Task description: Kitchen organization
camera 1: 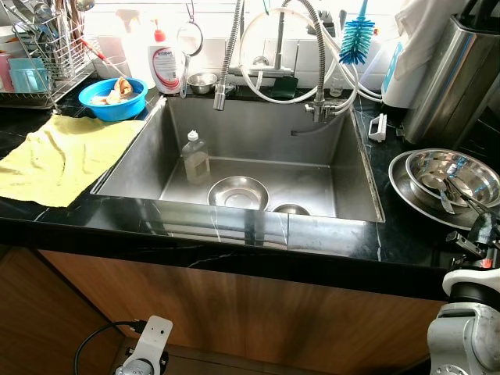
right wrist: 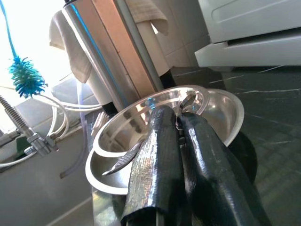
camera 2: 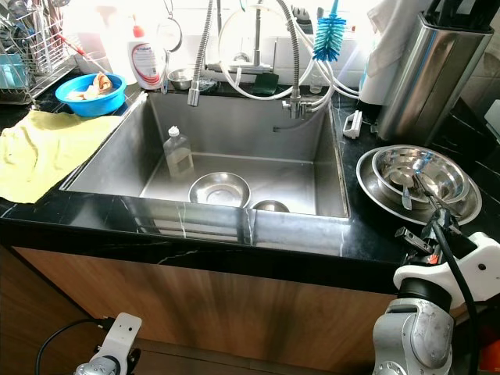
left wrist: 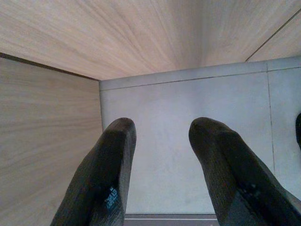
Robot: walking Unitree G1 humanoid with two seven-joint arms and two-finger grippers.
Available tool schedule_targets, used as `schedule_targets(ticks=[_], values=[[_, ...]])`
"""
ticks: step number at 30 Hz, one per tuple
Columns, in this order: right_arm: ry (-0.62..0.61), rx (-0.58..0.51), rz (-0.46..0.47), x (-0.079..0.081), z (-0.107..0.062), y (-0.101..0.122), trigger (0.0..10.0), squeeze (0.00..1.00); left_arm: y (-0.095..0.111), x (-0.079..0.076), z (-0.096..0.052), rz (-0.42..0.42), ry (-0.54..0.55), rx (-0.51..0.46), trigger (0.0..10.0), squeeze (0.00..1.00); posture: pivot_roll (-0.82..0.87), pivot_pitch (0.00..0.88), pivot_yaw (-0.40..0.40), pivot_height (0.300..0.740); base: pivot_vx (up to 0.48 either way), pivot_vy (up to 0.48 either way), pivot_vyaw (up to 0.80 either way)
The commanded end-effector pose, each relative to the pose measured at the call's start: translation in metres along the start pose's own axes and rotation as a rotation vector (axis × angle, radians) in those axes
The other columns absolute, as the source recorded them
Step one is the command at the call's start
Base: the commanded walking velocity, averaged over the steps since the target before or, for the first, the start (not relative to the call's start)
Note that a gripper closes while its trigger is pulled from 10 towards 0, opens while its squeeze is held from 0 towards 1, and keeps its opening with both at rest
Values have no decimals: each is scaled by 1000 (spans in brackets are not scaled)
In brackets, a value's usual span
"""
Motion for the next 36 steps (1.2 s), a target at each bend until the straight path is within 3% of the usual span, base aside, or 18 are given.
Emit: schedule_targets(ticks=[1, 7, 20, 22, 24, 25, 26, 31, 36], values=[[-7, -11, 10, 0, 2, 3, 0, 0, -2, 1, 0, 6, 7, 9, 10000, 0, -176, 0, 0, 740, 0, 0, 0], [33, -84, 48, 16, 11, 27, 0, 0, -2, 1, 0, 9, 7, 6, 10000, 0, -177, 0, 2, 740, 0, 0, 0], [80, -126, 70, 31, 18, 43, 0, 0, 0, -1, 0, 6, 3, 2, 10000, 0, -176, 0, -1, 740, 0, 0, 0], [76, -132, 65, 31, 18, 44, 1961, 0, 0, -1, 0, 5, 3, 1, 10000, 0, -177, 0, 0, 740, 0, 0, 0], [76, -132, 65, 31, 18, 44, 1961, 0, 0, -1, 0, 5, 3, 1, 10000, 0, -177, 0, 0, 740, 0, 0, 0], [74, -135, 63, 31, 18, 45, 3765, 0, 1, -1, 0, 6, 3, 1, 10000, 0, -177, 0, 0, 740, 0, 0, 0], [73, -137, 61, 31, 19, 46, 10000, 0, 1, -1, 0, 6, 3, 1, 10000, 0, -178, 0, 1, 740, 0, 0, 0], [82, -139, 57, 35, 19, 47, 10000, 0, 1, -1, 0, 7, 3, -1, 10000, 0, -174, 0, 0, 740, 0, 0, 0], [166, -156, 49, 57, 20, 54, 10000, 0, 3, -1, 1, 5, 5, -3, 10000, 0, -178, 0, 2, 740, 0, 0, 0]])
Point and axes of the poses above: a point about 5 cm out from each wrist's last joint towards the gripper, its own z axis pointing out of the wrist towards the gripper, its own y axis along the axis of the wrist's last joint, x = y × z, the point moved 4 cm from there along z, pointing out of the wrist towards the gripper, and after that the axes turned 7 degrees about -z, right-handed, at the moved point
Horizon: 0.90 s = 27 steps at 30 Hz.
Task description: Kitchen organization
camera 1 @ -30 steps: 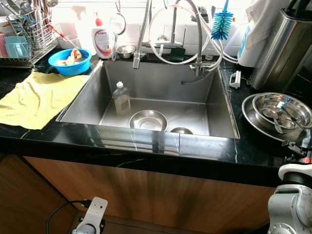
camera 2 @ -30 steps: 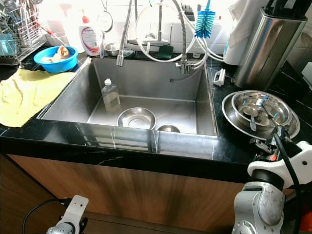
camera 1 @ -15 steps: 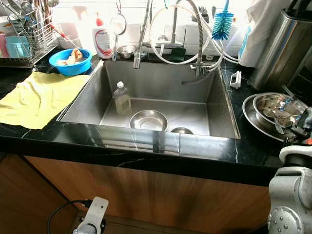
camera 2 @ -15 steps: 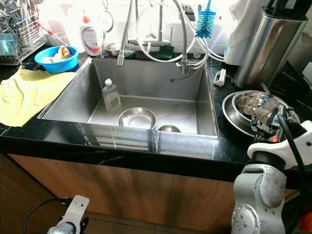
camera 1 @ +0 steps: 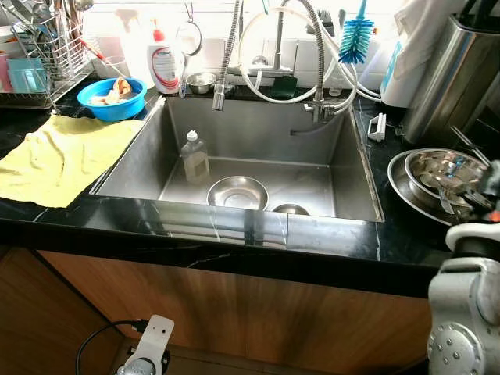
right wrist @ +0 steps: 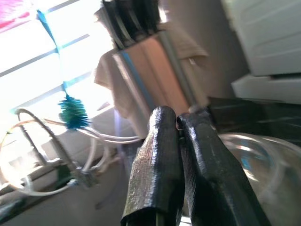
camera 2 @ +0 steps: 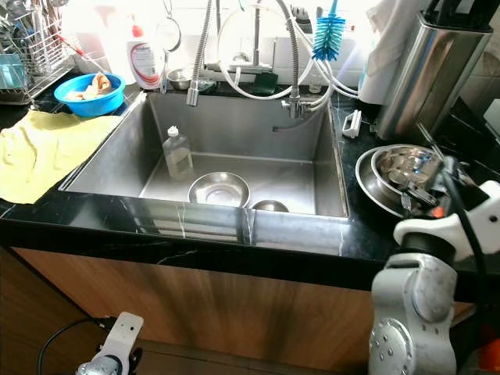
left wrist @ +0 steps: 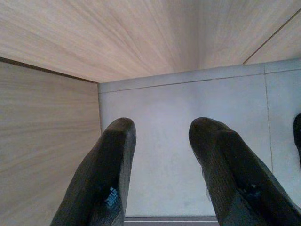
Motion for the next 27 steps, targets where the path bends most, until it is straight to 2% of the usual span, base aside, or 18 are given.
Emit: schedule_targets(ticks=[1, 12, 14, 15, 17, 19, 20, 21, 24, 27], values=[[44, -26, 11, 11, 0, 8, 10000, 0, -1, 2, 0, 6, 10, 6, 10000, 0, -175, 0, 1, 740, 0, 0, 0], [160, -5, 41, 39, 5, 9, 10000, 0, 1, 3, 0, -15, 29, -6, 10000, 0, -176, 0, -1, 740, 0, 0, 0], [198, 25, 30, 44, 7, 4, 10000, 0, 2, 9, 0, -23, 46, -13, 10000, 0, -176, 0, -1, 740, 0, 0, 0], [242, 54, 7, 49, 9, 0, 10000, 0, 6, 18, 0, -41, 73, -31, 10000, 0, -175, 0, -1, 740, 0, 0, 0], [258, 58, 4, 51, 10, -1, 10000, 0, 8, 21, 0, -46, 82, -38, 10000, 0, -175, 0, -1, 740, 0, 0, 0], [316, 79, -38, 56, 13, -3, 10000, 0, 20, 44, -2, -91, 152, -96, 10000, 0, -158, 0, -3, 740, 0, 0, 0], [335, 88, -53, 58, 15, -6, 10000, 0, 27, 63, -5, -126, 209, -129, 10000, 0, -145, 0, -5, 740, 0, 0, 0], [335, 88, -53, 58, 15, -6, 10000, 0, 27, 63, -5, -126, 209, -129, 10000, 0, -145, 0, -5, 740, 0, 0, 0], [334, 107, -70, 56, 20, -12, 10000, 0, 31, 102, -14, -180, 340, -159, 10000, 0, -125, 0, -6, 740, 0, 0, 0], [337, 123, -83, 56, 24, -17, 10000, 0, 28, 121, -20, -195, 395, -174, 10000, 0, -119, 0, -4, 740, 0, 0, 0]])
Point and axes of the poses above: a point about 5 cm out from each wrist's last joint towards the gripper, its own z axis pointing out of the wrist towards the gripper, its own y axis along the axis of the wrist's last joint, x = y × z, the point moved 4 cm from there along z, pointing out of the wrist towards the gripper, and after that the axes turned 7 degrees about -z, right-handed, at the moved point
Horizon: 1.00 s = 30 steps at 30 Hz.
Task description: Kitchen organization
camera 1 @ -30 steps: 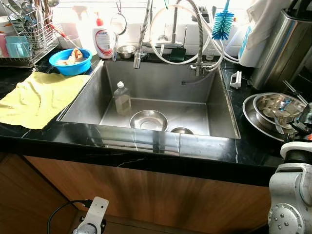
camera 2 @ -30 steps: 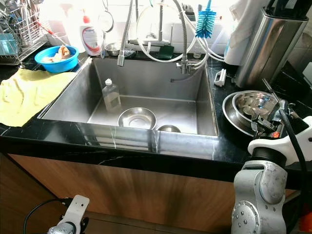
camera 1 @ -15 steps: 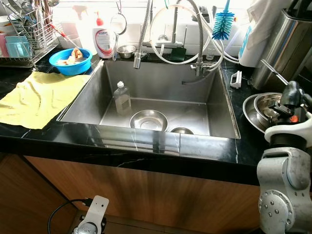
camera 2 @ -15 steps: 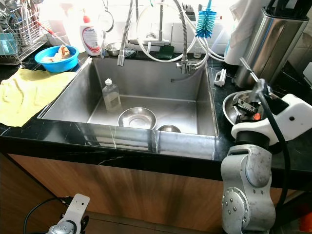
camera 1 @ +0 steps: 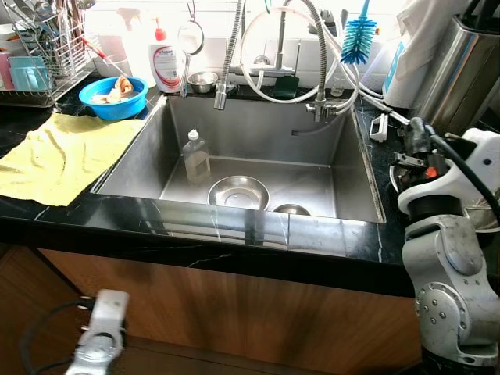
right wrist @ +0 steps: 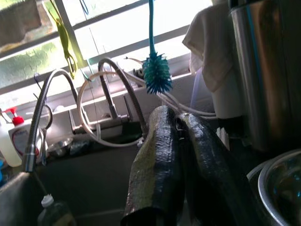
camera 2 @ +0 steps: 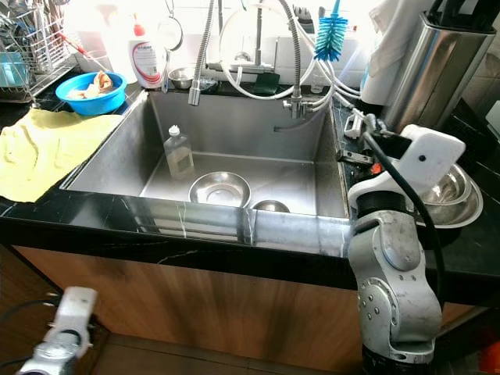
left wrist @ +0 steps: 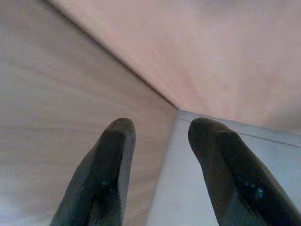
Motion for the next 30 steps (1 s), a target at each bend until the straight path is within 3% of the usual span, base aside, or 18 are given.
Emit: schedule_targets(ticks=[1, 6, 8, 9, 10, 11, 12, 13, 15, 16, 19, 21, 24, 27, 28, 29, 30], values=[[10, 2, -9, 1, 5, 0, 10000, 0, -1, 10, -1, -3, 18, -24, 10000, 0, -125, 0, 5, 740, 0, 0, 0], [-3, 13, -22, -7, 12, -4, 10000, 0, 12, 24, -3, -34, 12, -133, 10000, 0, -106, 0, 13, 740, 0, 0, 0], [4, 12, -11, -7, 15, -5, 10000, 0, 23, 40, -6, -19, 76, -213, 10000, 0, -99, 0, 11, 740, 0, 0, 0], [10, 11, 0, -7, 17, -5, 10000, 0, 32, 55, -9, -26, 149, -270, 10000, 0, -91, 0, 9, 740, 0, 0, 0], [10, 11, 0, -7, 17, -5, 10000, 0, 32, 55, -9, -26, 149, -270, 10000, 0, -91, 0, 9, 740, 0, 0, 0], [17, 7, 10, -6, 19, -5, 10000, 0, 40, 69, -12, -52, 212, -318, 10000, 0, -83, 0, 7, 740, 0, 0, 0], [17, 7, 10, -6, 19, -5, 10000, 0, 40, 69, -12, -52, 212, -318, 10000, 0, -83, 0, 7, 740, 0, 0, 0], [27, 4, 10, -5, 21, -5, 10000, 0, 50, 81, -18, -64, 272, -381, 10000, 0, -65, 0, 4, 740, 0, 0, 0], [30, 4, 9, -4, 21, -6, 10000, 0, 55, 86, -22, -64, 299, -415, 10000, 0, -56, 0, 3, 740, 0, 0, 0], [33, 4, 11, -4, 22, -6, 10000, 0, 64, 95, -31, -59, 353, -479, 10000, 0, -56, 0, 3, 740, 0, 0, 0], [35, 4, 11, -5, 23, -7, 10000, 0, 70, 104, -41, -56, 402, -529, 10000, 0, -44, 0, 1, 740, 0, 0, 0], [34, 7, 12, -7, 24, -9, 10000, 0, 84, 120, -59, -57, 506, -600, 10000, 0, -35, 0, -3, 740, 0, 0, 0], [34, 7, 13, -8, 24, -9, 10000, 0, 90, 126, -66, -58, 538, -626, 10000, 0, -32, 0, -5, 740, 0, 0, 0], [36, 10, 13, -10, 25, -10, 10000, 0, 117, 140, -91, -65, 613, -721, 10000, 0, -15, 0, -14, 740, 0, 0, 0], [36, 10, 13, -10, 25, -10, 10000, 0, 117, 140, -91, -65, 613, -721, 10000, 0, -15, 0, -14, 740, 0, 0, 0], [40, 13, 13, -9, 25, -12, 10000, 0, 146, 148, -110, -94, 635, -813, 10000, 0, -2, 0, -23, 740, 0, 0, 0], [42, 13, 13, -9, 25, -12, 10000, 0, 155, 149, -117, -97, 638, -840, 10000, 0, -2, 0, -23, 740, 0, 0, 0]])
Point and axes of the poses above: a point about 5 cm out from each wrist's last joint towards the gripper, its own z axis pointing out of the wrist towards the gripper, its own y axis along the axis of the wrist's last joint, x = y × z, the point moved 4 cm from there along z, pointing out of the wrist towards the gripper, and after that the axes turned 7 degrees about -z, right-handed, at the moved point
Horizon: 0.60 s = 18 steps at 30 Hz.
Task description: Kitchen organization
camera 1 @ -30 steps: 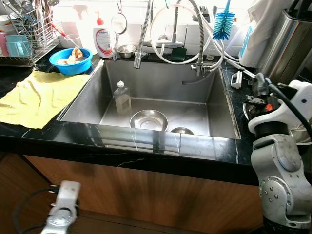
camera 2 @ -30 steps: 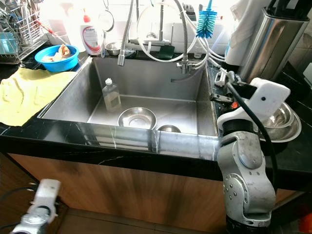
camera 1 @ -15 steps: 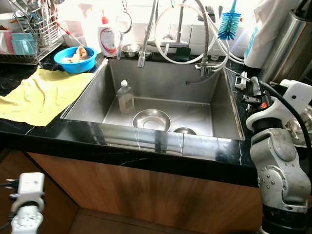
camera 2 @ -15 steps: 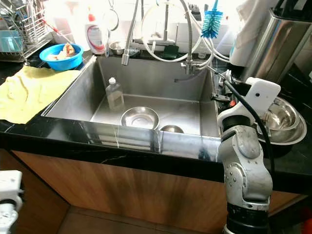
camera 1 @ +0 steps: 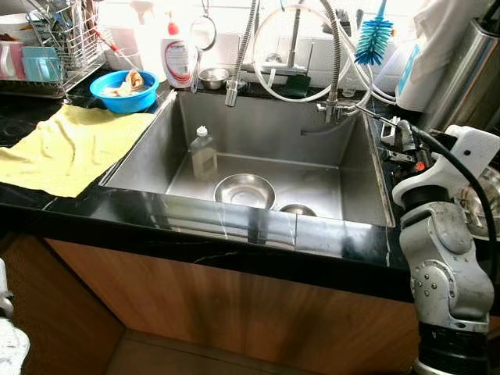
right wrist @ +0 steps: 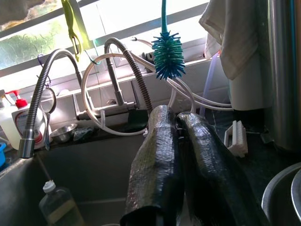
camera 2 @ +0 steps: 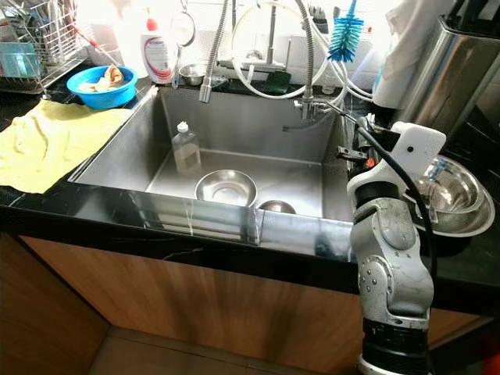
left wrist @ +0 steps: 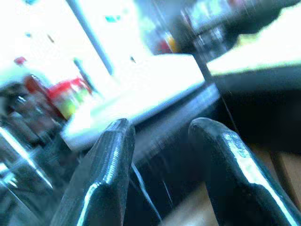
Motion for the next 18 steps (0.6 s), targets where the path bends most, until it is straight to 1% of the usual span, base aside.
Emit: schedule_targets(ticks=[1, 3, 4, 5, 6, 8, 9, 12, 13, 14, 15, 16, 18], values=[[10, -11, 3, 0, 3, 2, 10000, 0, 35, 3, 11, -24, 14, -93, 10000, 0, -2, 0, -23, 740, 0, 0, 0], [15, -10, 3, 1, 4, 1, 10000, 0, 49, -4, 16, -39, -9, -134, 10000, 0, 10, 0, -28, 740, 0, 0, 0], [20, -8, 4, 2, 5, 1, 10000, 0, 61, -12, 20, -58, -29, -161, 10000, 0, 12, 0, -29, 740, 0, 0, 0], [26, -8, 2, 4, 6, 0, 10000, 0, 79, -29, 25, -98, -80, -196, 10000, 0, 11, 0, -31, 740, 0, 0, 0], [29, -8, 1, 4, 7, 0, 10000, 0, 86, -37, 27, -115, -106, -206, 10000, 0, 11, 0, -32, 740, 0, 0, 0], [34, -8, -3, 5, 8, -1, 10000, 0, 105, -63, 30, -157, -215, -241, 10000, 0, 8, 0, -34, 740, 0, 0, 0], [39, -9, -6, 6, 9, 0, 10000, 0, 123, -87, 31, -187, -325, -279, 10000, 0, -1, 0, -30, 740, 0, 0, 0], [52, -3, -15, 7, 9, -1, 10000, 0, 138, -114, 30, -235, -466, -274, 10000, 0, -16, 0, -17, 740, 0, 0, 0], [52, -3, -15, 7, 9, -1, 10000, 0, 138, -114, 30, -235, -466, -274, 10000, 0, -16, 0, -17, 740, 0, 0, 0], [76, 9, -6, 9, 9, -3, 10000, 0, 145, -148, 23, -334, -687, -209, 10000, 0, -25, 0, -11, 740, 0, 0, 0], [107, 31, -22, 12, 9, -6, 10000, 0, 150, -163, 19, -391, -791, -186, 10000, 0, -32, 0, -8, 740, 0, 0, 0], [107, 31, -22, 12, 9, -6, 10000, 0, 150, -163, 19, -391, -791, -186, 10000, 0, -32, 0, -8, 740, 0, 0, 0], [157, 59, -43, 19, 7, -11, 10000, 0, 156, -183, 12, -445, -936, -144, 10000, 0, -41, 0, -5, 740, 0, 0, 0]])
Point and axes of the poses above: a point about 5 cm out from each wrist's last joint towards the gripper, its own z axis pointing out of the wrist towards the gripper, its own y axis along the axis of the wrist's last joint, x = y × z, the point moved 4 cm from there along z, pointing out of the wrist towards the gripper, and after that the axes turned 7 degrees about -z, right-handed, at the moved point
